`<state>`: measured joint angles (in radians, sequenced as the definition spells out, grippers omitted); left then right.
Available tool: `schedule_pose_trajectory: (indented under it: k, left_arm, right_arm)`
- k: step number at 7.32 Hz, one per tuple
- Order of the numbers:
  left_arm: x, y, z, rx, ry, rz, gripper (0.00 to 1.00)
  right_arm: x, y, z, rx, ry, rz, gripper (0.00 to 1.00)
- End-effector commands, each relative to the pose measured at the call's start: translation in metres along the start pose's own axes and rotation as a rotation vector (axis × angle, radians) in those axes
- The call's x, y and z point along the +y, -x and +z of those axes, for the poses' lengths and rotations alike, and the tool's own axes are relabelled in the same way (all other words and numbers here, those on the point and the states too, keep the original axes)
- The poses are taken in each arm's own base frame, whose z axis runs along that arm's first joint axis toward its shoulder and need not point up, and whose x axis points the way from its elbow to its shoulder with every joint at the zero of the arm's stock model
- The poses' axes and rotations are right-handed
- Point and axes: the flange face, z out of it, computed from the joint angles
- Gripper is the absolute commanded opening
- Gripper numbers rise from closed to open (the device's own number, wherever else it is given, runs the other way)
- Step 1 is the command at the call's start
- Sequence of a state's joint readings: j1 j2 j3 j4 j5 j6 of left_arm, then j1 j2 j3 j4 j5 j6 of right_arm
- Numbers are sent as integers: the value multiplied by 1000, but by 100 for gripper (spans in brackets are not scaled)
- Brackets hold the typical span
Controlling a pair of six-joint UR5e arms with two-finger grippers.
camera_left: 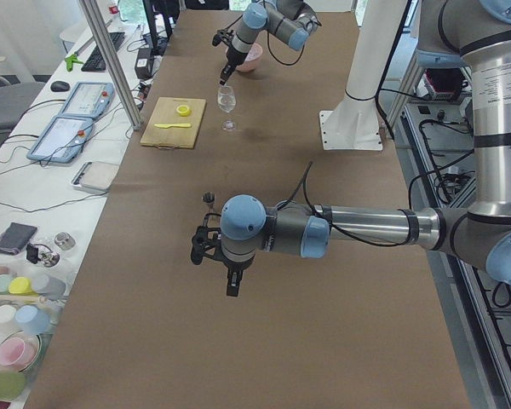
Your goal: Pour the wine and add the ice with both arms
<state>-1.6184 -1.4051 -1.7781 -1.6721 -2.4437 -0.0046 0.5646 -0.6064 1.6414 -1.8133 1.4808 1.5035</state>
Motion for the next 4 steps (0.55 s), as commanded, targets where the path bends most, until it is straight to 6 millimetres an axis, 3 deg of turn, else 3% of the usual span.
schedule_pose_trajectory:
  k: [1,2,4]
  left_arm:
    - [0,0,1,1,1,-1,98]
    - [0,0,1,3,1,-1,98]
    - [0,0,1,3,2,0,98]
  right_arm:
    - [6,7,4,10,-6,-4,0]
    - [8,6,3,6,-6,-8,14]
    - [8,3,2,3,-4,-9,30]
